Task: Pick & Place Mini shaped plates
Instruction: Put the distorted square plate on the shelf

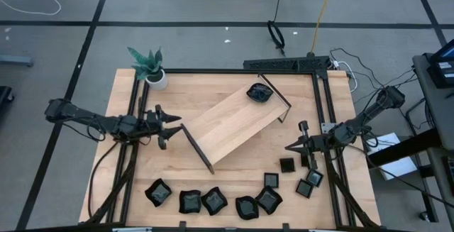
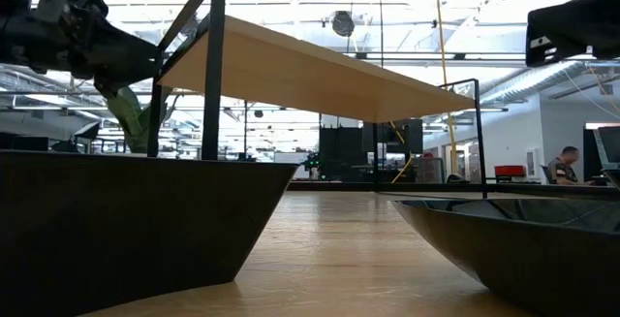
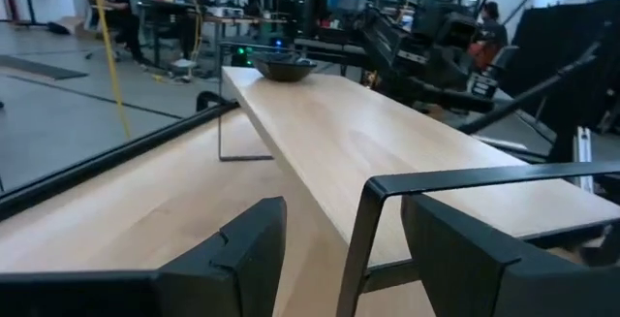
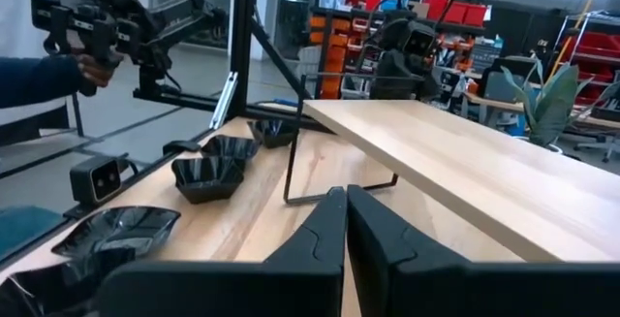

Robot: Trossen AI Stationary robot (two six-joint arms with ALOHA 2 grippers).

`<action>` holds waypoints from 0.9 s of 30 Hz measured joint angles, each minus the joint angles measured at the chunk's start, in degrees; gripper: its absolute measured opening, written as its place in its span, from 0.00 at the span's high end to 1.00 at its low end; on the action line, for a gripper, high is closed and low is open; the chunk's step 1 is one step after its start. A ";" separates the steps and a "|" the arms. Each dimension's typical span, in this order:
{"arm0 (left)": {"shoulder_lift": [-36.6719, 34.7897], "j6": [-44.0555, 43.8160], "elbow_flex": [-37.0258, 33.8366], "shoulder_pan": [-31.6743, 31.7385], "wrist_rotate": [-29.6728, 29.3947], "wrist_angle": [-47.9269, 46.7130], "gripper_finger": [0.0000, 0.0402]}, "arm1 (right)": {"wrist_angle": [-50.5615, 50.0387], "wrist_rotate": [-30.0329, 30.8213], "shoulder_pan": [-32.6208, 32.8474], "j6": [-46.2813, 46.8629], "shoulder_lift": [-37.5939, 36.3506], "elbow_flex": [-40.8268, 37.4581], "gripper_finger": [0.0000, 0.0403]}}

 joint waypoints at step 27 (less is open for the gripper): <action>5.29 -46.26 23.67 -4.76 20.33 -53.85 0.48 | 0.07 0.20 0.00 -0.49 0.00 -0.09 1.00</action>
